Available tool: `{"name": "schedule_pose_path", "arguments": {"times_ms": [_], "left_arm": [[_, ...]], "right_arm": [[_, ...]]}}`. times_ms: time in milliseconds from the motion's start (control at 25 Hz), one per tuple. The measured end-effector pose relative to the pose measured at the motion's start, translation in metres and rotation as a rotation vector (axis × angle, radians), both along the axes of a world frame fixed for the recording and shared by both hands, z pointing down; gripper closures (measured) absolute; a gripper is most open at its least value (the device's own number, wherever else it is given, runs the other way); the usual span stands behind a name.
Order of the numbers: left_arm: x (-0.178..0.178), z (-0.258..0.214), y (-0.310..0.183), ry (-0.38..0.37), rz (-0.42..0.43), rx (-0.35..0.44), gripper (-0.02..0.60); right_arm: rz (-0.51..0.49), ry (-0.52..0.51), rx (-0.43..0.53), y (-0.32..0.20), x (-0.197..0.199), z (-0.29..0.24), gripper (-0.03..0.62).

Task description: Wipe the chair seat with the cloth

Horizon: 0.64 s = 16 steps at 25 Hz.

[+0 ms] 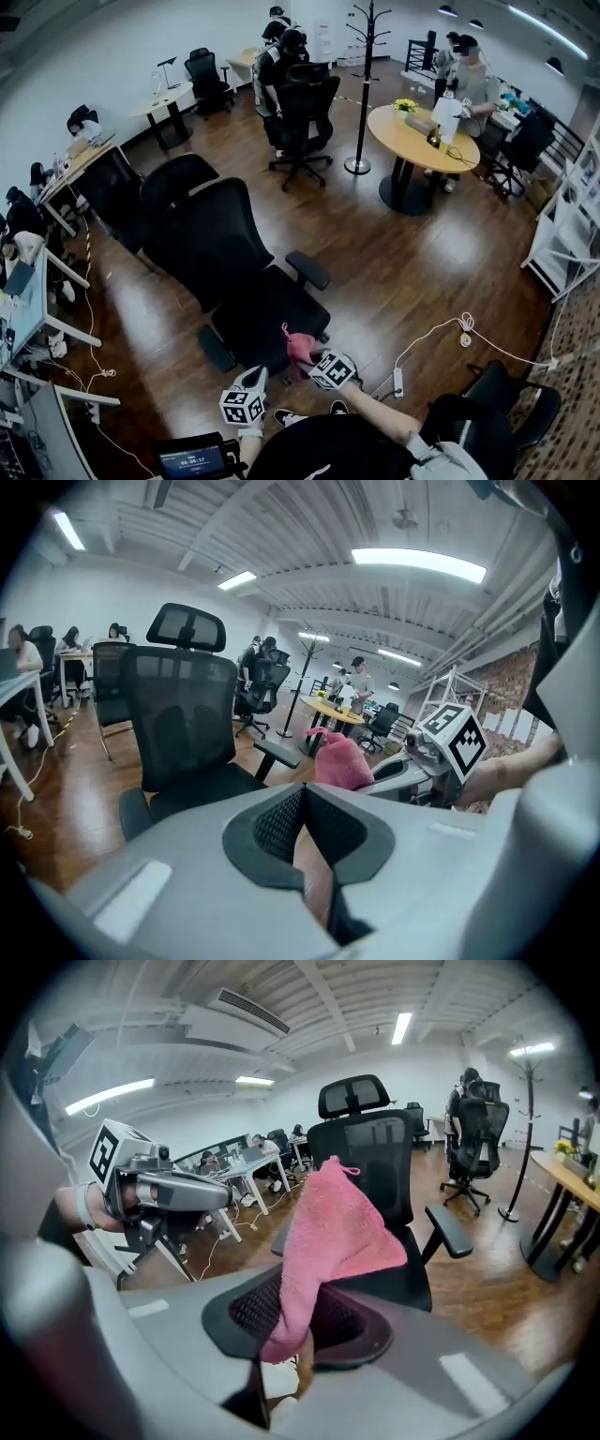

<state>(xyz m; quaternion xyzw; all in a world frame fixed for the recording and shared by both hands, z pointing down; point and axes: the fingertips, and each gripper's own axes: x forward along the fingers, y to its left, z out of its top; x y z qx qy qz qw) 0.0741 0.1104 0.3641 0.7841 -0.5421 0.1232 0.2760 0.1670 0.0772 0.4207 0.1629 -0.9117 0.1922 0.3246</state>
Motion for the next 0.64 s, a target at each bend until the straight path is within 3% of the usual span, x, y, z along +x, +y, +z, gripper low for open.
{"name": "schedule_pose_path", "arguments": {"times_ms": [640], "left_arm": [[-0.008,0.006,0.012,-0.002,-0.009,-0.019,0.591]], "right_arm": [[0.013,-0.006,-0.019,0.001,-0.004,0.006,0.520]]}}
